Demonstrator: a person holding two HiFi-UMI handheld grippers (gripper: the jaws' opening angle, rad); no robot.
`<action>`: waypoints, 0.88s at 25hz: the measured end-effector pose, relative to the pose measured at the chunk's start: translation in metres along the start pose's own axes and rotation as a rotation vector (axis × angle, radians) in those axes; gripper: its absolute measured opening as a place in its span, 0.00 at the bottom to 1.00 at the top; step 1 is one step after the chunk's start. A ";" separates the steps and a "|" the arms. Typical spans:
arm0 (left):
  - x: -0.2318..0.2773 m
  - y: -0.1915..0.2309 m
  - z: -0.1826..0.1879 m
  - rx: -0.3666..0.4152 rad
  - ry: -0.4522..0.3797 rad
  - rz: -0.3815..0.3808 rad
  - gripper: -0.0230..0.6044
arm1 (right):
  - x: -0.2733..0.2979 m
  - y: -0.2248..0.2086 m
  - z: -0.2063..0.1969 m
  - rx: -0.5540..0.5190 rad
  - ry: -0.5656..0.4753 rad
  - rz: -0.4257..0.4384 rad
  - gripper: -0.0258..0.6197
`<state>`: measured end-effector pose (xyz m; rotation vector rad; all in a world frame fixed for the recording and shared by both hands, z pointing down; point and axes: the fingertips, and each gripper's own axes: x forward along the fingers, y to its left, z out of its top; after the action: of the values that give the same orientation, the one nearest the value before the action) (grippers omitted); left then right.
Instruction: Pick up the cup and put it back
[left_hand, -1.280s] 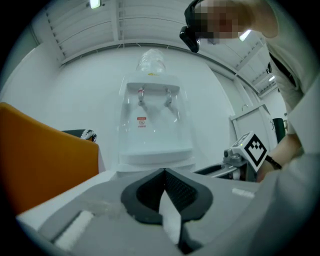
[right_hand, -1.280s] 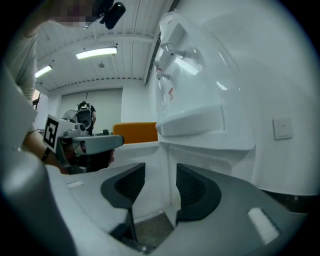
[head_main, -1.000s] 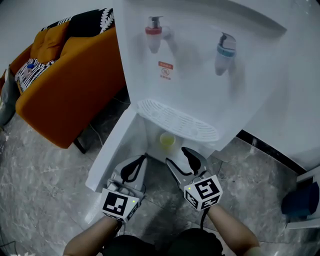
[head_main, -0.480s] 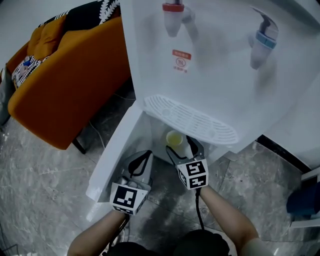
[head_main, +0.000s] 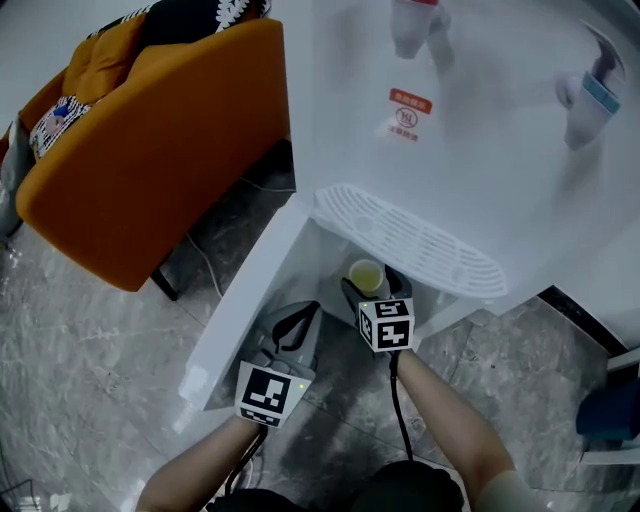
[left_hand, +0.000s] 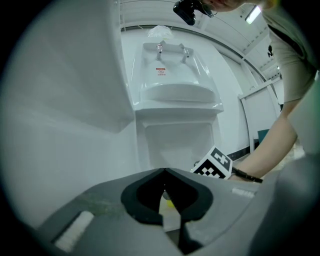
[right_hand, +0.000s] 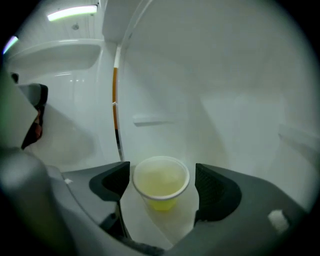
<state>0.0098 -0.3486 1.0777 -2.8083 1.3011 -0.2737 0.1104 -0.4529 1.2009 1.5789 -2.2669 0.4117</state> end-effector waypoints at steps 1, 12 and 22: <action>0.000 0.000 -0.001 0.000 0.001 -0.003 0.04 | 0.002 -0.001 -0.004 0.003 0.013 0.001 0.66; 0.003 -0.001 -0.003 -0.010 0.018 -0.006 0.04 | -0.023 0.009 0.000 -0.066 -0.010 0.067 0.60; -0.023 -0.047 0.056 0.009 0.018 -0.112 0.04 | -0.132 0.059 0.062 -0.148 -0.039 0.195 0.60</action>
<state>0.0402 -0.3028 1.0239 -2.8825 1.1443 -0.3085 0.0898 -0.3481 1.0854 1.3107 -2.4291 0.2570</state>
